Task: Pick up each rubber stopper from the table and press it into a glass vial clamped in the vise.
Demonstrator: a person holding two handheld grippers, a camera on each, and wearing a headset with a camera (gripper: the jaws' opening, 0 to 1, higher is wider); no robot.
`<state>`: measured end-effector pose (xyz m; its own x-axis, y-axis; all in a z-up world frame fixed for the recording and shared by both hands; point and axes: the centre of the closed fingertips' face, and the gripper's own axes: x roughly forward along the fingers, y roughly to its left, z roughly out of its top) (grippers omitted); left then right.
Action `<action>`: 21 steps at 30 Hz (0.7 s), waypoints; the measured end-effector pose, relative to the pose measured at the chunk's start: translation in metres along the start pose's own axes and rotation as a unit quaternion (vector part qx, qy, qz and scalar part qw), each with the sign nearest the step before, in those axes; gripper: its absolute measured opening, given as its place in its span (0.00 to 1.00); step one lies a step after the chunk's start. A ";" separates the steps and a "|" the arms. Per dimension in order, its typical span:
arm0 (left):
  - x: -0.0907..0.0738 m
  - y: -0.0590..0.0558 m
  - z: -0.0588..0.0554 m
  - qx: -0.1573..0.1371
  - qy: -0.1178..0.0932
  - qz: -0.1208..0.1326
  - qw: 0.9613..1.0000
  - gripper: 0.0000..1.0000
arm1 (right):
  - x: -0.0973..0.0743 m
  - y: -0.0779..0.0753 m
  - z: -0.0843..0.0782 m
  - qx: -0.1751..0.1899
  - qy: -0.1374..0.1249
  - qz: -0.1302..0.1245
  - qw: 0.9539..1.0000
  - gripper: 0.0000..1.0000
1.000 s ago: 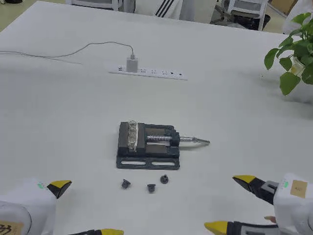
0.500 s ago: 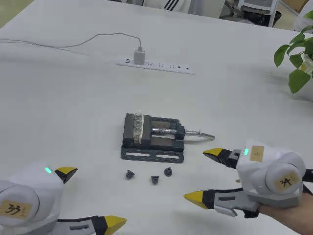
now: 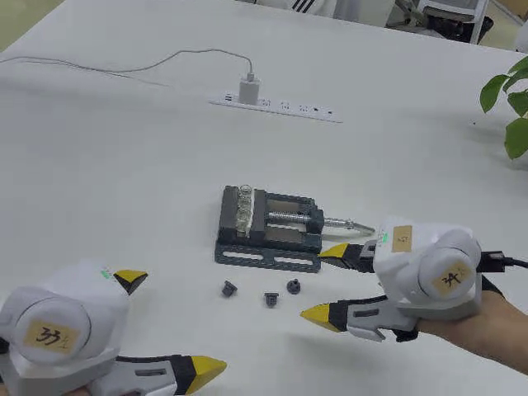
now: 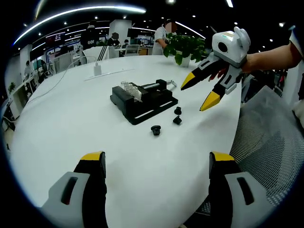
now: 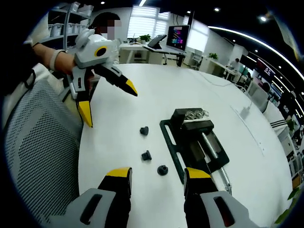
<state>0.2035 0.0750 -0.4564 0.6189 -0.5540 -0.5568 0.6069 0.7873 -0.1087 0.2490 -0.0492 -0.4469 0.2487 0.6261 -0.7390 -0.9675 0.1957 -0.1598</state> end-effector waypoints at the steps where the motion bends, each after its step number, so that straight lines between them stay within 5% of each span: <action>1: 0.001 -0.001 0.001 0.000 0.000 -0.001 1.000 0.88 | 0.003 0.001 0.001 -0.004 0.002 0.005 1.000 0.39; 8: 0.002 -0.002 0.002 0.003 0.000 -0.004 1.000 0.88 | 0.015 0.009 0.002 -0.036 0.016 0.045 0.998 0.24; 21: 0.001 -0.002 -0.003 -0.002 0.006 -0.003 1.000 0.88 | 0.032 0.010 0.005 -0.051 0.026 0.077 0.995 0.07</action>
<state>0.2012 0.0733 -0.4594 0.6089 -0.5559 -0.5659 0.6087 0.7849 -0.1161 0.2475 -0.0236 -0.4691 0.0970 0.6019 -0.7927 -0.9942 0.0207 -0.1060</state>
